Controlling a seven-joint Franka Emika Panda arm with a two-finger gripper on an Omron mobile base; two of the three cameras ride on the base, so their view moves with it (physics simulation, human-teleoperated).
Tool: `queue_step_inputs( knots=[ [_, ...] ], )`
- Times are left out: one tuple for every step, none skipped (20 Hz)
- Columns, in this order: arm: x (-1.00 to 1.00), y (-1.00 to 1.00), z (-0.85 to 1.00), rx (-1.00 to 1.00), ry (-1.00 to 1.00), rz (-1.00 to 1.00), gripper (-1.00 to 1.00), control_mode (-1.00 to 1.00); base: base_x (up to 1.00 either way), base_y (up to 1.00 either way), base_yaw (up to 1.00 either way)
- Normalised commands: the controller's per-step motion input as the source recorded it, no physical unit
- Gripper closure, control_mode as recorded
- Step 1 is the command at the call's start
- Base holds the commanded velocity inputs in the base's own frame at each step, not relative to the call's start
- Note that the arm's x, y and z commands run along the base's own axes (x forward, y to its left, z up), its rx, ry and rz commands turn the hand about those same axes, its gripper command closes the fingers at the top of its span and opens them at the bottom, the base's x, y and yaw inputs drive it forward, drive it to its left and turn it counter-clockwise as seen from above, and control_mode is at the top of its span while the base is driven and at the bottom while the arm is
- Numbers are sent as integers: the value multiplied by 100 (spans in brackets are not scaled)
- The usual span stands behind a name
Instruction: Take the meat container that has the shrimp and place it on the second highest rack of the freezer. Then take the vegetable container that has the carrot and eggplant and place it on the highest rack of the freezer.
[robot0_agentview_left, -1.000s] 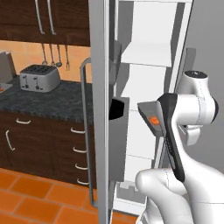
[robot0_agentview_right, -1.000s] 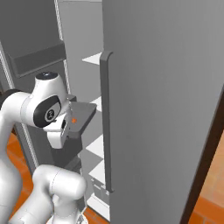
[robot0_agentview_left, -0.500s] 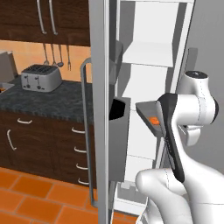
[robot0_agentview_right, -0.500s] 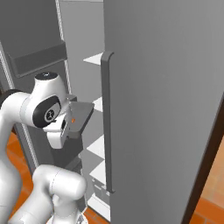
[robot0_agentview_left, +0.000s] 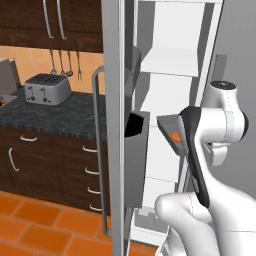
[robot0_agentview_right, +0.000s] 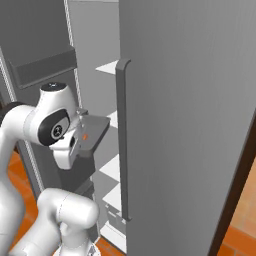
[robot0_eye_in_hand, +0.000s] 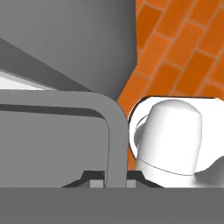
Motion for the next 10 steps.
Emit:
queue_step_inputs(
  knots=[
    [46, -1, 0, 0, 0, -20, 100, -100, 0, 0, 0],
    [56, 0, 0, 0, 0, -23, 100, -100, 0, 0, 0],
    [61, 0, 0, 0, -1, -21, 100, -100, 0, 0, 0],
    [68, 0, 0, 0, -2, -19, 100, -100, 0, 0, 0],
    [74, 0, 0, 2, -5, -12, 100, -100, 0, 0, 0],
    [76, -1, 0, 3, -4, -11, 100, -100, 0, 0, 0],
    [75, -5, 0, 3, -5, -7, 100, -100, 0, 0, 0],
    [61, -16, -3, 3, -7, 0, 100, -100, 0, 0, 0],
    [44, -19, -14, 2, -10, 0, 100, -100, 0, 0, 0],
    [31, -23, -15, 1, -10, 0, 100, -100, 0, 0, 0]
  ],
)
